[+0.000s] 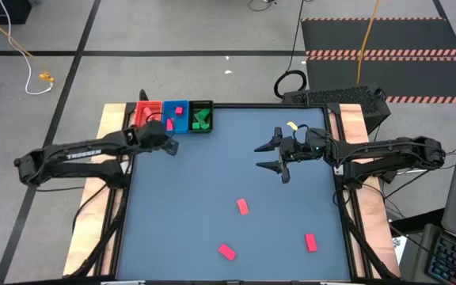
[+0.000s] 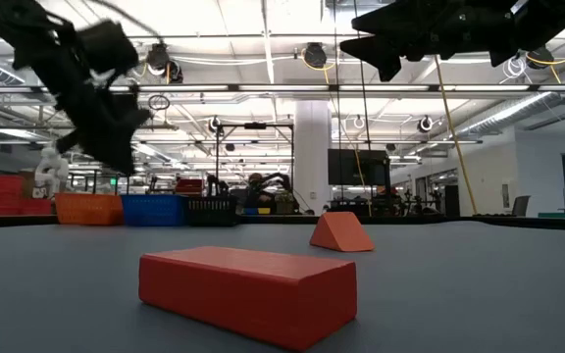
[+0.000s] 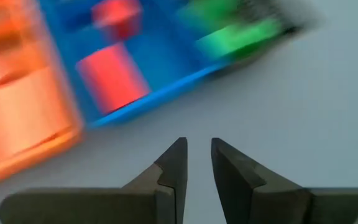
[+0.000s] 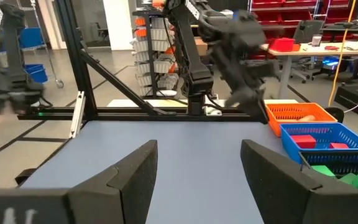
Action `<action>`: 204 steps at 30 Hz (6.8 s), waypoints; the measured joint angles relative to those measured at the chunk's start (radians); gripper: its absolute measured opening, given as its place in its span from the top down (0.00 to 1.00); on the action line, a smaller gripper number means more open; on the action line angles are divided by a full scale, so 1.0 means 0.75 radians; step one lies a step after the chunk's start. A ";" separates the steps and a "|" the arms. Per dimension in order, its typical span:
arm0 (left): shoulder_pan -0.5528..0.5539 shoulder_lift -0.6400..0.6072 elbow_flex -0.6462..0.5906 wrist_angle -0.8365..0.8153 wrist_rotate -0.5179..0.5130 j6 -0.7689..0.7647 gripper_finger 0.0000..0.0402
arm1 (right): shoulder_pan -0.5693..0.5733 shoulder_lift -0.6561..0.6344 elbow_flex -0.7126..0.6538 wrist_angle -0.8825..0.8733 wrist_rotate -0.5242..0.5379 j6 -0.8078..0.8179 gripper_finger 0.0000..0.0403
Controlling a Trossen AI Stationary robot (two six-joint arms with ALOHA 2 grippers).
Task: Sort & place blocks by color
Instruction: Put the orange block into the orange bin
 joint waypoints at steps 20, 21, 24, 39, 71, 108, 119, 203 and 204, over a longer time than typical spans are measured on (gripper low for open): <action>-0.625 0.180 -0.316 1.716 0.035 0.415 0.81 | 0.223 0.325 0.379 -0.760 0.736 0.097 0.44; -0.625 0.186 -0.370 1.812 0.035 0.398 0.81 | 0.240 0.356 0.406 -0.801 0.736 0.136 0.44; -0.625 0.200 -0.491 1.993 0.036 0.330 0.77 | 0.293 0.441 0.458 -0.866 0.734 0.246 0.44; -0.625 0.199 -0.510 1.993 0.038 0.267 0.29 | 0.545 0.813 0.586 -0.925 0.690 0.708 0.44; -0.589 0.195 -0.508 2.225 0.138 0.309 0.25 | 0.617 1.009 0.621 -0.784 0.730 1.240 0.44; -0.595 0.195 -0.508 2.157 0.153 0.272 0.25 | 0.840 0.948 1.095 -1.508 0.766 0.576 0.44; -0.627 0.195 -0.508 2.161 0.153 0.257 0.25 | 0.849 1.025 1.054 -1.554 0.762 0.473 0.28; -0.733 0.197 -0.508 2.009 -0.097 0.890 0.25 | -0.001 0.859 0.691 -0.229 -0.095 0.086 0.70; -0.756 0.197 -0.508 2.010 -0.124 0.943 0.25 | 0.014 0.859 0.684 -0.224 -0.103 0.024 0.70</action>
